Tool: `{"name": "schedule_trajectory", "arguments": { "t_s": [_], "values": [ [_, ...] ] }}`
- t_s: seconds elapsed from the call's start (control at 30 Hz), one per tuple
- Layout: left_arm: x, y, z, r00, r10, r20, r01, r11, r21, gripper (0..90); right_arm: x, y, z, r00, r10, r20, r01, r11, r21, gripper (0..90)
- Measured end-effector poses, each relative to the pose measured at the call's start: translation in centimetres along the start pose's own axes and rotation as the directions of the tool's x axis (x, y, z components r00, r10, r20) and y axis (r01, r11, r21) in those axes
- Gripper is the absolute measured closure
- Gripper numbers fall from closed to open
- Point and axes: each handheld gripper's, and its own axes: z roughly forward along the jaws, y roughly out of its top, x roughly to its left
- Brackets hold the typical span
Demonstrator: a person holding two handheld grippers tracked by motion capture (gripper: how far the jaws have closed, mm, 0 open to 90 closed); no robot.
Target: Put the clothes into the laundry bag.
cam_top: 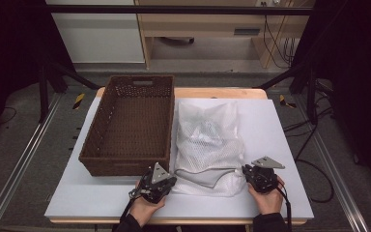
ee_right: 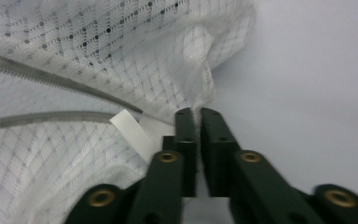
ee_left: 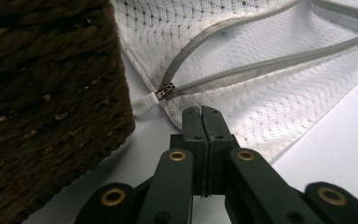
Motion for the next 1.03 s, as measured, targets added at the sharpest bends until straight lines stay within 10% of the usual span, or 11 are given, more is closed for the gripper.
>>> {"name": "schedule_trajectory", "arguments": {
  "t_s": [0.33,0.7,1.03],
  "values": [
    [0.3,-0.2,-0.3,0.9999,-0.011,-0.008,0.011,0.9999,-0.007,88.3,-0.6,-1.1,-0.9,0.9993,0.035,-0.014,-0.035,0.9993,0.012,89.7],
    [2.1,-0.4,-4.1,0.9994,-0.025,0.024,0.028,0.9936,-0.109,54.0,-2.4,-0.4,-2.8,0.9981,0.061,-0.001,-0.061,0.9818,-0.18,47.4],
    [4.4,-2.1,-6.2,0.9988,-0.049,-0.001,0.049,0.9923,-0.113,39.2,-3.8,-0.6,-2.8,0.9936,0.107,0.036,-0.098,0.9766,-0.191,26.5]
  ]
}}
